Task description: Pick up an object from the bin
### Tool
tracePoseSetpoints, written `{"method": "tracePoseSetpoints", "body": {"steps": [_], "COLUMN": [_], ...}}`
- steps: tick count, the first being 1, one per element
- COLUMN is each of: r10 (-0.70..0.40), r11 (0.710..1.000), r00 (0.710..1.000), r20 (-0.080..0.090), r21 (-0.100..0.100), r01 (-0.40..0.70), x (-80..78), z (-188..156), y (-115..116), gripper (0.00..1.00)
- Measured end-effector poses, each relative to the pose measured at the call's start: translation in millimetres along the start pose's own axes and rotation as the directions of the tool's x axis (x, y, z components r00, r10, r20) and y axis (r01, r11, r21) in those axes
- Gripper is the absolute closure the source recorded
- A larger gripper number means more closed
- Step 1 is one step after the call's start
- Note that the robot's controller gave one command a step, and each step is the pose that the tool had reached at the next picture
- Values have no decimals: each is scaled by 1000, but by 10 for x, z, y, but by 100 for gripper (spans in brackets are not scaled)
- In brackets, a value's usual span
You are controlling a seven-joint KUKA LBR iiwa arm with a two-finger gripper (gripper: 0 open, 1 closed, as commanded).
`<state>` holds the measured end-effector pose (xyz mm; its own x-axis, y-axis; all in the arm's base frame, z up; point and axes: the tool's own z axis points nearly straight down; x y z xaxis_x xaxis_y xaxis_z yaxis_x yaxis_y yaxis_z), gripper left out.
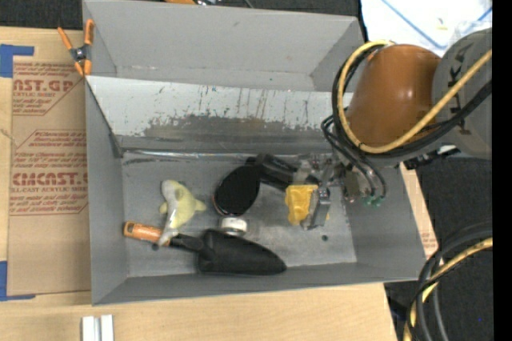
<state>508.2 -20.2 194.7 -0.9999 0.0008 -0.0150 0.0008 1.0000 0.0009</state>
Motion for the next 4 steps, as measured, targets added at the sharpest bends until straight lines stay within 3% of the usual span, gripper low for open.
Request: {"method": "tracePoseSetpoints", "body": {"steps": [1,2,3,4], "r10": [-11,-113,-272,-196], "r11": [1000,994,962,981], "r00": [1000,994,962,981], "r20": [-9,9,12,8], "r21": [0,2,4,0], "r01": [11,113,272,196], "x": [203,3,289,124], "z": [-177,825,1218,1229], "y": [20,54,-139,-180], "gripper": [100,100,100,100]}}
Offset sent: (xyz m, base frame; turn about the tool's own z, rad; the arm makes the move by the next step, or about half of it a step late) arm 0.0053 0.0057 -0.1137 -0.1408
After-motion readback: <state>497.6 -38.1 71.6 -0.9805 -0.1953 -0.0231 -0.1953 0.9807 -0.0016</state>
